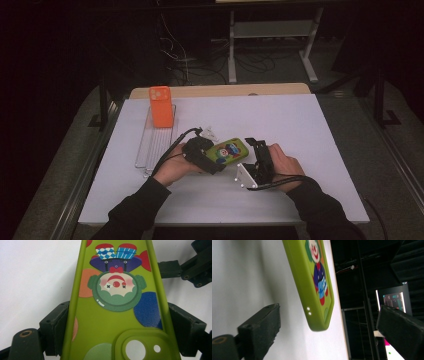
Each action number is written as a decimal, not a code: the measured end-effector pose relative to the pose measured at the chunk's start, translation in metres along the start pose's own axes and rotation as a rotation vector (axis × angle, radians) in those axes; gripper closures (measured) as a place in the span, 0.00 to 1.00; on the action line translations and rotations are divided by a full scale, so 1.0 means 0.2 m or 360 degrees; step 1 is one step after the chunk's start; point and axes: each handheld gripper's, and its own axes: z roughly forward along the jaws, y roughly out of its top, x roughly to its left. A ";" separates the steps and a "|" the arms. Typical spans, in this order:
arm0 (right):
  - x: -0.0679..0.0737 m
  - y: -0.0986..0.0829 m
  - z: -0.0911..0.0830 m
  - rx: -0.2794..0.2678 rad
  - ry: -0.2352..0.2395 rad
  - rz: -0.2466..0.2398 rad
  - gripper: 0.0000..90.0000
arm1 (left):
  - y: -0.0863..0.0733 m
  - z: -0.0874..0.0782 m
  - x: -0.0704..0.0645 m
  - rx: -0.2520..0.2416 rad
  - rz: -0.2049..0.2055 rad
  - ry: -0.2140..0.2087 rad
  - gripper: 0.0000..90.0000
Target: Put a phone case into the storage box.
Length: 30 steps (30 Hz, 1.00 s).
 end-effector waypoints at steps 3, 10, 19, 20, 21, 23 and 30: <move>0.01 0.02 0.00 -0.0001 -0.0009 -0.0008 0.09 | 0.00 -0.01 0.01 0.0032 0.0043 0.0006 0.17; 0.03 0.07 0.00 -0.0042 -0.0062 -0.0128 0.19 | -0.01 -0.02 -0.01 0.0019 0.0048 0.0007 0.17; 0.07 0.08 0.00 -0.0011 -0.0070 -0.0240 0.40 | 0.01 0.01 -0.04 0.0022 0.0075 -0.0020 0.17; 0.08 0.08 0.00 -0.0009 -0.0074 -0.0251 0.44 | 0.01 0.01 -0.04 0.0022 0.0084 -0.0022 0.17; 0.08 0.08 0.00 -0.0012 -0.0089 -0.0270 0.46 | 0.01 0.01 -0.05 0.0022 0.0082 -0.0020 0.17; 0.09 0.08 0.00 -0.0007 -0.0074 -0.0284 0.53 | 0.01 0.02 -0.05 -0.0009 0.0049 -0.0025 0.17; 0.11 0.09 0.00 -0.0014 -0.0090 -0.0353 0.77 | 0.01 0.01 -0.04 0.0000 0.0047 -0.0020 0.17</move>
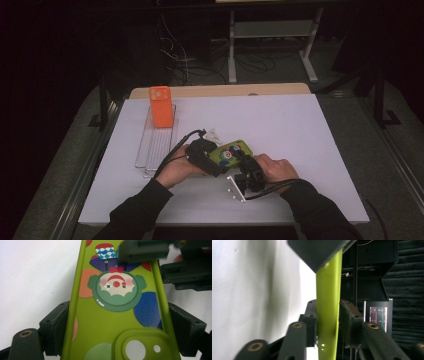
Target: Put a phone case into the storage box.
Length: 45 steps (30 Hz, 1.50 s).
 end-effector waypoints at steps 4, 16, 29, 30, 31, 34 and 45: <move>0.00 0.01 0.00 0.0013 0.0016 -0.0016 0.83 | 0.00 0.00 0.01 0.0003 -0.0030 -0.0012 0.17; -0.01 -0.01 0.01 0.0048 0.0012 0.0047 0.84 | -0.02 -0.05 0.04 -0.0041 -0.0014 0.0030 0.02; -0.10 -0.10 0.03 0.0093 0.0171 0.0477 0.84 | -0.04 -0.09 0.09 -0.0102 -0.0071 0.0081 0.00; -0.10 -0.11 0.03 0.0094 0.0185 0.0510 0.84 | -0.04 -0.09 0.09 -0.0111 -0.0079 0.0085 0.00; -0.11 -0.12 0.03 0.0088 0.0193 0.0542 0.84 | -0.04 -0.09 0.10 -0.0113 -0.0072 0.0090 0.00; -0.12 -0.14 0.04 0.0070 0.0208 0.0688 0.84 | -0.04 -0.08 0.10 -0.0157 -0.0125 0.0091 0.00; -0.19 -0.18 0.04 0.0012 0.0385 0.1188 0.84 | -0.05 -0.11 0.12 -0.0213 -0.0144 0.0111 0.00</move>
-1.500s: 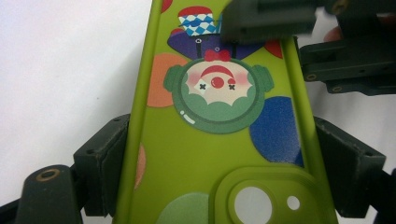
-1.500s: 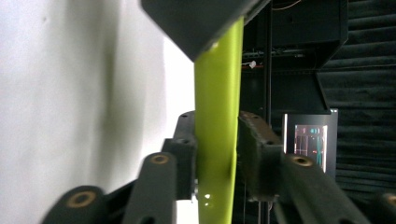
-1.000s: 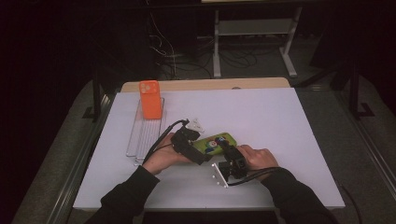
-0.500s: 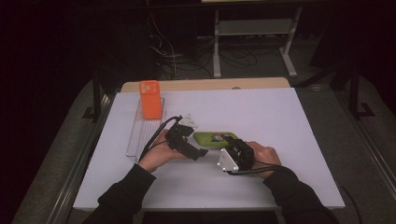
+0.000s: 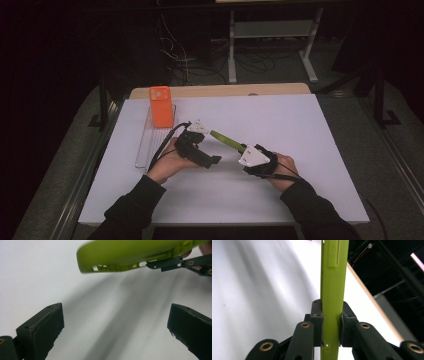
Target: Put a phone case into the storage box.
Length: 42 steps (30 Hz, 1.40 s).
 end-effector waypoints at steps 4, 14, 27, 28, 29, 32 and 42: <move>-0.02 0.00 0.00 -0.0001 0.0073 0.0191 0.84 | 0.00 0.00 0.01 0.0016 0.0025 0.0004 0.00; -0.08 -0.01 0.01 -0.0016 0.0259 0.0591 0.84 | 0.01 -0.02 0.02 -0.0031 -0.0032 -0.0014 0.00; -0.12 -0.04 0.03 -0.0087 0.0467 0.1025 0.84 | 0.09 -0.01 0.04 -0.0222 -0.0201 -0.0058 0.00; -0.12 -0.04 0.04 -0.0088 0.0471 0.1032 0.84 | 0.10 -0.01 0.04 -0.0238 -0.0210 -0.0067 0.00; -0.12 -0.04 0.04 -0.0088 0.0473 0.1034 0.84 | 0.11 -0.01 0.04 -0.0255 -0.0215 -0.0078 0.00; -0.11 -0.04 0.04 -0.0090 0.0469 0.1032 0.84 | 0.13 0.01 0.03 -0.0293 -0.0255 -0.0130 0.00; -0.11 -0.03 0.03 -0.0113 0.0490 0.1027 0.84 | 0.22 0.06 0.04 -0.0348 -0.0241 -0.0164 0.00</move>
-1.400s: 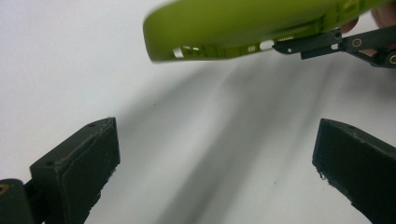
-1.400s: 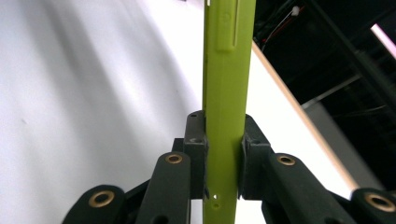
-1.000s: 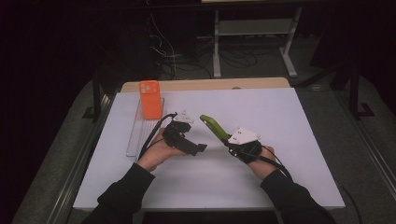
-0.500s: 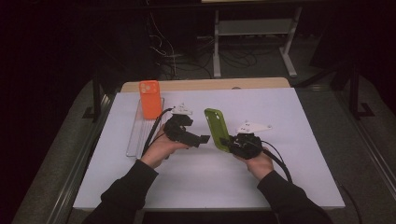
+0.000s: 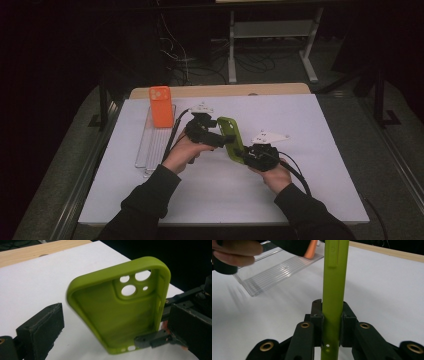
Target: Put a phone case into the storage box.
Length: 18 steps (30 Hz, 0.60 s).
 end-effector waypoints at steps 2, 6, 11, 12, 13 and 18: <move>0.01 0.00 0.00 -0.0002 0.0002 -0.0013 0.84 | 0.00 0.02 -0.01 -0.0015 -0.0031 -0.0037 0.00; 0.02 0.01 0.01 -0.0019 0.0015 -0.0019 0.84 | 0.01 0.04 -0.02 -0.0049 -0.0045 -0.0040 0.01; 0.01 0.00 0.01 -0.0006 0.0011 -0.0011 0.84 | 0.02 0.05 -0.02 -0.0082 -0.0058 -0.0027 0.07; 0.01 0.00 0.01 -0.0002 0.0010 -0.0006 0.84 | 0.02 0.05 -0.02 -0.0084 -0.0062 -0.0030 0.08; 0.01 0.00 0.01 0.0002 0.0007 -0.0009 0.84 | 0.02 0.05 -0.02 -0.0087 -0.0065 -0.0038 0.09; 0.01 -0.01 0.01 0.0013 -0.0005 -0.0021 0.84 | 0.02 0.06 -0.01 -0.0084 -0.0064 -0.0036 0.12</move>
